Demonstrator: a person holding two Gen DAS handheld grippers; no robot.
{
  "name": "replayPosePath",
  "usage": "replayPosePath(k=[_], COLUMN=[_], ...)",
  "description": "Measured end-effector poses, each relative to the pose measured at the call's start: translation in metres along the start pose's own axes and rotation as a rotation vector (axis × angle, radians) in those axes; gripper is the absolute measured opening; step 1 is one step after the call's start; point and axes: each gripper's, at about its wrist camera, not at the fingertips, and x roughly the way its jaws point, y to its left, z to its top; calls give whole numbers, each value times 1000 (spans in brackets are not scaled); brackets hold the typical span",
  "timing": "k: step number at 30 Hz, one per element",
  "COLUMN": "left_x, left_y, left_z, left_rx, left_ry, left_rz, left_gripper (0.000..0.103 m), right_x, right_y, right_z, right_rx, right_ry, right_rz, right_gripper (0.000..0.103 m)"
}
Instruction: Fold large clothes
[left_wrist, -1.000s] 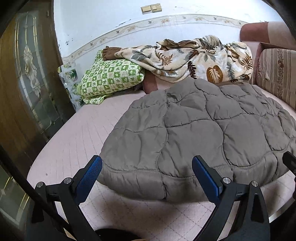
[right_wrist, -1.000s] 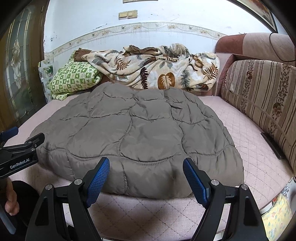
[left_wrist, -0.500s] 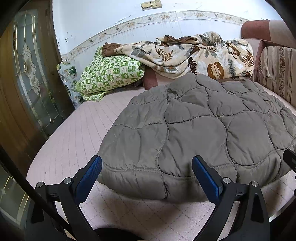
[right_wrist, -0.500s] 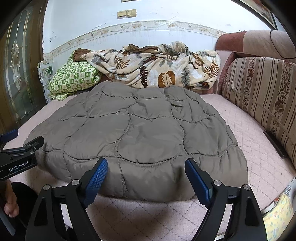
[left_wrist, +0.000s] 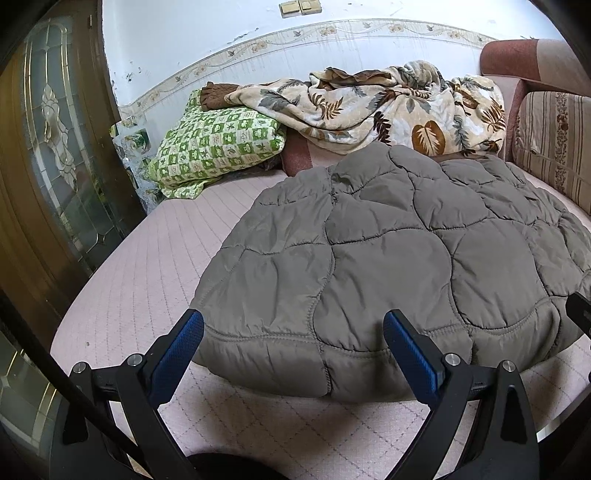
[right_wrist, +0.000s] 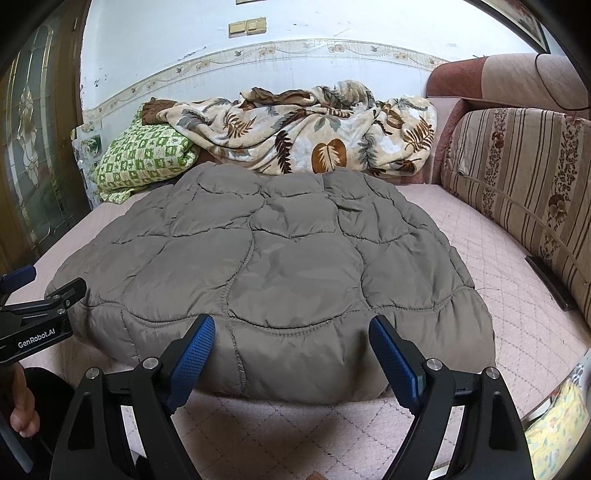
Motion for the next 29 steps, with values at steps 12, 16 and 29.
replayPosePath(k=[12,16,29], left_x=[-1,-1,-11], left_y=[3,3,-3], left_z=[0,0,-4], left_rx=[-1,-1,32], left_ry=[6,5,-42], left_rz=[-8,-4,34], left_gripper=[98,98,98], right_x=[-1,-1,-3], right_y=[2,2,2], right_z=[1,1,1], right_rx=[-9,-9,-7], right_ry=[-3,-4,-8], right_rz=[-2,-4,-8], right_gripper=[89,89,89])
